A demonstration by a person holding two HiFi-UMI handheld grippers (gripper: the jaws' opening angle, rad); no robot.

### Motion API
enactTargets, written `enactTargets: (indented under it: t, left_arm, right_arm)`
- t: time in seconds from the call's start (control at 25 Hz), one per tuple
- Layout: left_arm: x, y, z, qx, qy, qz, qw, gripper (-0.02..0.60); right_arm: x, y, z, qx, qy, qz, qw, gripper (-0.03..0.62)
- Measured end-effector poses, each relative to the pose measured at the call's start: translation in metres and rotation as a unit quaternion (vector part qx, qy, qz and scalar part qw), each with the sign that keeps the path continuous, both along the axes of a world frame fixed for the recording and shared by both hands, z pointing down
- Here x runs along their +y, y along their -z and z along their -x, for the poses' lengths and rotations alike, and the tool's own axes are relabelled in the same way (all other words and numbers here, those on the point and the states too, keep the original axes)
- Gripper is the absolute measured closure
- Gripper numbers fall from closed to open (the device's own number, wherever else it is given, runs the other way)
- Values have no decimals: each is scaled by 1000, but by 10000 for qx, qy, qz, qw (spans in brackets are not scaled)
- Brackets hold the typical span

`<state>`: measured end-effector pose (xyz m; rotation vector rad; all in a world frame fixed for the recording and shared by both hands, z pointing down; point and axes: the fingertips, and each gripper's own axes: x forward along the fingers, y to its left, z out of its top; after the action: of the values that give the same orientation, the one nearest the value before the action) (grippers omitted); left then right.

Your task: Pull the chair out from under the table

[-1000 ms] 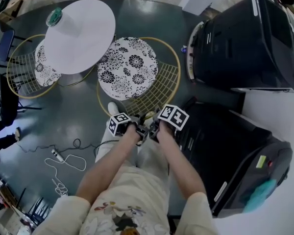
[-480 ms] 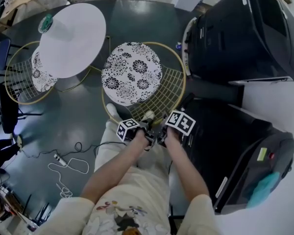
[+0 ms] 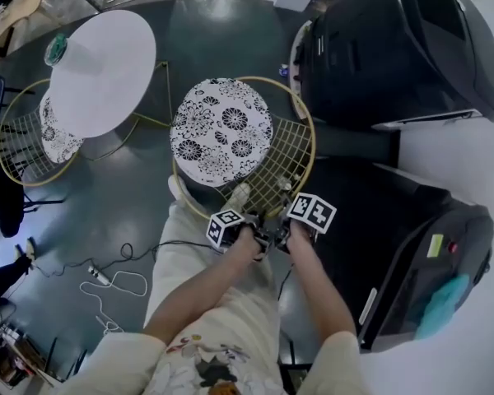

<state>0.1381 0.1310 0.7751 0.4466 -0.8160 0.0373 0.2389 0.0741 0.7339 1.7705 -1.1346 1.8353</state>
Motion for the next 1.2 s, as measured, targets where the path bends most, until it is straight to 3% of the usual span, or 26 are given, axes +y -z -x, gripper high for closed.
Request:
enactTargets:
  t: [0.6,0.76,0.88,1.0,1.12,1.16,1.2]
  left_arm:
    - [34,2,-46,271,-129,225,9993,451]
    - [31,2,-46,273,-351,-110,9990,438]
    - [32,3,-42,285,-375,-94,9988,433]
    - [35,3,-39,419,-346,-96,9985,432]
    - [32,6,-45,614,-373,-428,9965,422]
    - [31,10,-51,792,-396,-596,9943,398]
    - [29,16,-58,1000,-405,-757,9913,334]
  right_arm:
    - [34,4,-45,419,-13,17,9991,513]
    - [38,13,-43,371,-154,-309,9987,513]
    - [48,25,-31,276,-105,-468,9985,510]
    - [63,32,-21,334,-21,-556,9979,510]
    - [71,34,-13,321,-86,-601,9976,510]
    - [73,35,-12,303,-112,-610,9976,510]
    - [75,36,-11,298,-116,-614,9976,510]
